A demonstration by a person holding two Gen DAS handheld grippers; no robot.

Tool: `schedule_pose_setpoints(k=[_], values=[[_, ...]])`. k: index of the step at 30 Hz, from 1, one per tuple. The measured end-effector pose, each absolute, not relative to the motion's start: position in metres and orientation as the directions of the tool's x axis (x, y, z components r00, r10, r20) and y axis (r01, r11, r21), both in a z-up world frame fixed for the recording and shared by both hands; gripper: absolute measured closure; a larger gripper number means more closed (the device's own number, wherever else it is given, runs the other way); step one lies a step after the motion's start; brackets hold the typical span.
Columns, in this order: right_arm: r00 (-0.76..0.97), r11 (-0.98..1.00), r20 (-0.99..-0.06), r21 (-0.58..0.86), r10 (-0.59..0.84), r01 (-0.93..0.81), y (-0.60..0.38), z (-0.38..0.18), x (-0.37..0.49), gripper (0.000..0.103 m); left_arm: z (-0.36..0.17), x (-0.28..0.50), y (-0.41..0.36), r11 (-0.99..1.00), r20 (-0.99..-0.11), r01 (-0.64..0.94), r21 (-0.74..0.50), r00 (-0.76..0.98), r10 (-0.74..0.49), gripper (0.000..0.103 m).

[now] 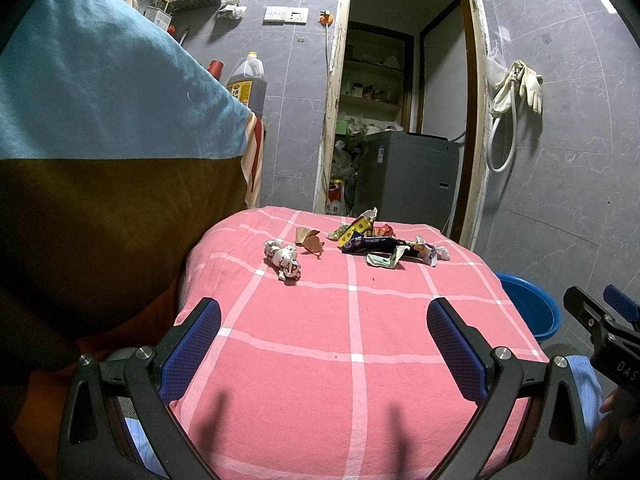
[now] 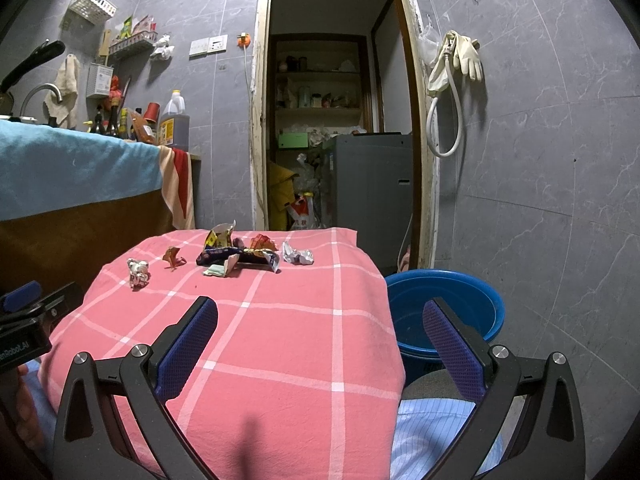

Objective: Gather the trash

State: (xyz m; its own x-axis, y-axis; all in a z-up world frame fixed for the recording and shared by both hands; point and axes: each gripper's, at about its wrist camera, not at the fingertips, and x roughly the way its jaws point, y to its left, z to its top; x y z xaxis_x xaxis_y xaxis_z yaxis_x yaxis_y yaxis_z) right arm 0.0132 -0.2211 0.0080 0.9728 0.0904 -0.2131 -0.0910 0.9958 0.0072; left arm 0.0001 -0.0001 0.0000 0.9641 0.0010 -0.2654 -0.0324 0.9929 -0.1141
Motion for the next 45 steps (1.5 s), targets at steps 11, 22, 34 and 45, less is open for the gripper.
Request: schedule_pose_setpoints(k=[11, 22, 34, 45], values=[[0.973, 0.996, -0.214, 0.007, 0.090, -0.091, -0.221, 0.008, 0.014, 0.000, 0.000, 0.000, 0.000, 0.993, -0.266, -0.033, -0.114, 0.964, 0.001, 0.002], [0.972, 0.996, -0.215, 0.007, 0.090, -0.091, -0.221, 0.007, 0.014, 0.000, 0.000, 0.000, 0.000, 0.993, -0.267, -0.034, -0.115, 0.964, 0.002, 0.002], [0.977, 0.994, -0.181, 0.028, 0.113, -0.109, -0.224, 0.017, 0.023, 0.000, 0.008, 0.008, 0.008, 0.992, -0.241, -0.073, -0.104, 0.969, 0.047, 0.002], [0.974, 0.981, -0.118, 0.040, 0.193, -0.190, -0.208, 0.038, 0.082, 0.000, 0.022, 0.052, 0.035, 0.987, -0.224, -0.141, -0.083, 0.967, 0.119, 0.002]])
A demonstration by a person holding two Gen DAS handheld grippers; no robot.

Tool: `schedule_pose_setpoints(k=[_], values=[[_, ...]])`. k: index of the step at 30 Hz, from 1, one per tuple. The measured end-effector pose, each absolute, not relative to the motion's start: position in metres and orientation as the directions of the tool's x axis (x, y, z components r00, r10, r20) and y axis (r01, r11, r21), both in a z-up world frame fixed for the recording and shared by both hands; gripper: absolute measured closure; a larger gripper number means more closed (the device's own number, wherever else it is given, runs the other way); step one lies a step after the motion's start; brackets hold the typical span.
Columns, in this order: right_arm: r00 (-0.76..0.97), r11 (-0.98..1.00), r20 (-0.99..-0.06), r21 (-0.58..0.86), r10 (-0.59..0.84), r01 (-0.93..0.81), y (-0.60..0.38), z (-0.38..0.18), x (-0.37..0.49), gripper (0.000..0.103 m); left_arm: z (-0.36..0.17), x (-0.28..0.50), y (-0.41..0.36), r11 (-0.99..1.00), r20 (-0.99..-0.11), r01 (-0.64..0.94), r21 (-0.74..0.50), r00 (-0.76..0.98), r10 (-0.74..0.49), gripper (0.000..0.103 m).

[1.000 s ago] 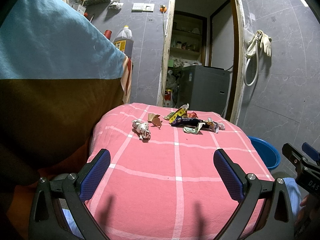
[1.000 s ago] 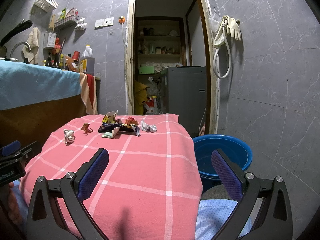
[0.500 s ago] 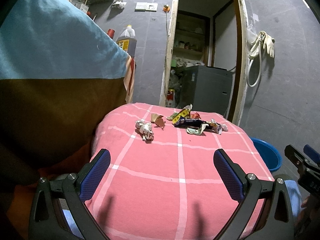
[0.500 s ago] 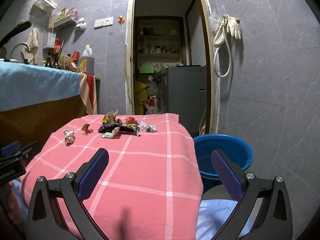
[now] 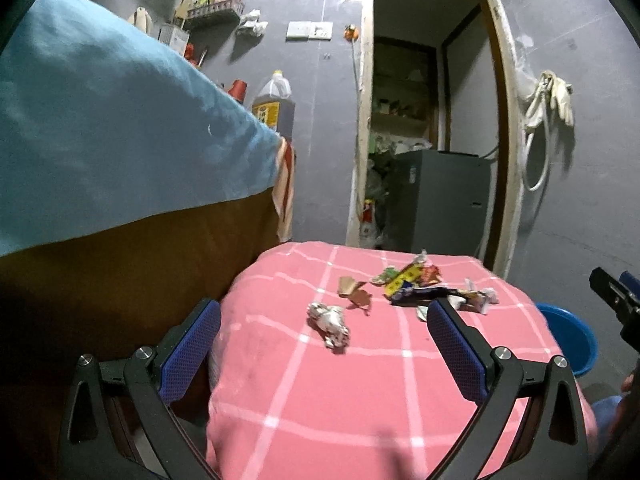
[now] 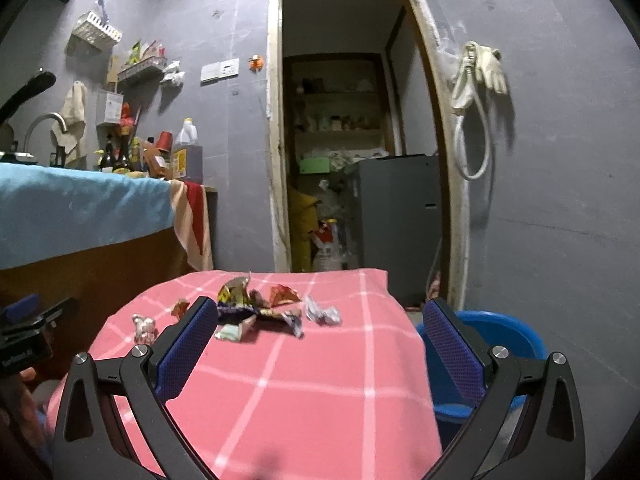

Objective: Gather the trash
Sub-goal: 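Grasp the white crumpled foil with the left tool while the right tool grasps a green-white wrapper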

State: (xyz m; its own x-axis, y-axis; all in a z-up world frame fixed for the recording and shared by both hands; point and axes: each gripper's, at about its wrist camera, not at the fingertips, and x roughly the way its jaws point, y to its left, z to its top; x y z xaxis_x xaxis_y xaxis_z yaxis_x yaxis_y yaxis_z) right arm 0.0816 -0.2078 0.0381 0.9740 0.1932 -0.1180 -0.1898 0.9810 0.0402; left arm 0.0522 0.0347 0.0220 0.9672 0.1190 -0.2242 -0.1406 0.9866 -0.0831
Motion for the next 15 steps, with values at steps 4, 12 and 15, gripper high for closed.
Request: schedule_pose_setpoints(k=[4, 12, 15], values=[[0.957, 0.968, -0.144, 0.010, 0.250, -0.252, -0.191, 0.042, 0.109, 0.000, 0.022, 0.070, 0.046, 0.982, -0.261, -0.159, -0.102, 0.957, 0.127, 0.002], [0.892, 0.925, -0.264, -0.003, 0.366, -0.380, -0.162, 0.043, 0.158, 0.000, 0.020, 0.100, 0.064, 0.975, -0.347, -0.178, -0.134, 0.930, 0.122, 0.002], [0.858, 0.911, -0.333, 0.004, 0.391, -0.413, -0.154, 0.039, 0.174, 0.000, 0.019, 0.111, 0.068, 0.975, -0.396, -0.172, -0.138, 0.912, 0.105, 0.003]])
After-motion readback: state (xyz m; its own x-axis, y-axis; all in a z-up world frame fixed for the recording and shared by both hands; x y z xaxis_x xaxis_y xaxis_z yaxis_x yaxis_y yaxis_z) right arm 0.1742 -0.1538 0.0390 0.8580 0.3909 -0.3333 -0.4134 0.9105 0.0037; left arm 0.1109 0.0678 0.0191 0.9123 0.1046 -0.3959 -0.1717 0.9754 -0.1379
